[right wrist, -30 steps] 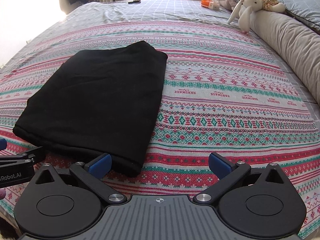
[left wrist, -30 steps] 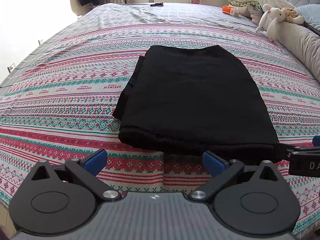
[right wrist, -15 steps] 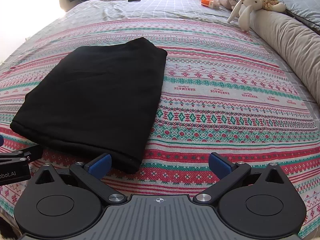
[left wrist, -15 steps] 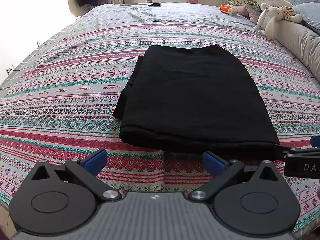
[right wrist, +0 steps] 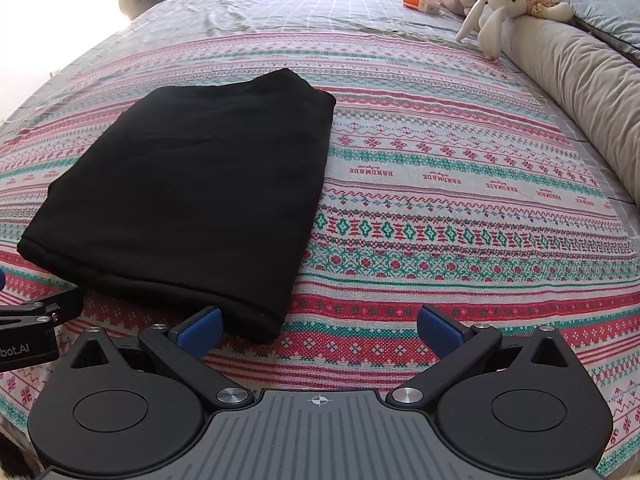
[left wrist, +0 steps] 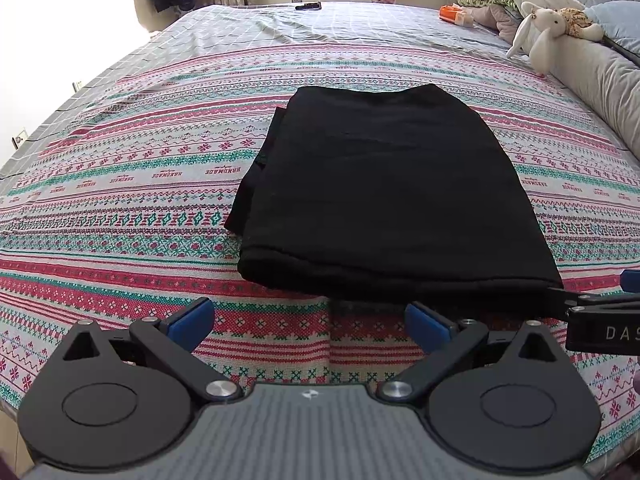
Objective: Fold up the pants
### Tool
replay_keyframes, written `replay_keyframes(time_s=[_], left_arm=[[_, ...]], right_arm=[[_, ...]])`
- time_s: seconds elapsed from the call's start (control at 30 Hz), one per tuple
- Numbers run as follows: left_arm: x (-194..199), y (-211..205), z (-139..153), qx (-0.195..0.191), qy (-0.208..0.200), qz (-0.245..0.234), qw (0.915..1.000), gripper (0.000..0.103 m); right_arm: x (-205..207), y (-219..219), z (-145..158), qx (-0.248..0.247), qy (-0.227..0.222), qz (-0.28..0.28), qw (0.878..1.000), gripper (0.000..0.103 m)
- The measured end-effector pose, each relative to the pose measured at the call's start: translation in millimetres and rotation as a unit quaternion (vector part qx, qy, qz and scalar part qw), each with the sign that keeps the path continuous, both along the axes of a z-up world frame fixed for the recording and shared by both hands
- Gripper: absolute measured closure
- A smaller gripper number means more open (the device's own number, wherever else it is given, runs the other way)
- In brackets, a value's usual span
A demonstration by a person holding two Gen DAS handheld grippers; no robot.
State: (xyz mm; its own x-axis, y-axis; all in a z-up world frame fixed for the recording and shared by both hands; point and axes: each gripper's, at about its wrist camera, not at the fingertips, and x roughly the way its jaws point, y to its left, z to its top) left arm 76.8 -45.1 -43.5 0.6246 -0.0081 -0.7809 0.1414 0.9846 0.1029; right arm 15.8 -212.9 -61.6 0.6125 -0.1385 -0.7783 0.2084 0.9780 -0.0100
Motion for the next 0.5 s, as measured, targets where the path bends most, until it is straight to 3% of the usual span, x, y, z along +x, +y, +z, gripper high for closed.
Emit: replay_keyframes(time_s=[0.5], left_arm=[[-0.7,-0.9,-2.4,0.001,0.006,0.0,1.0,0.0]], right_arm=[[0.9,-0.5,-5.4,0.0,0.008,0.001,1.0,0.0]])
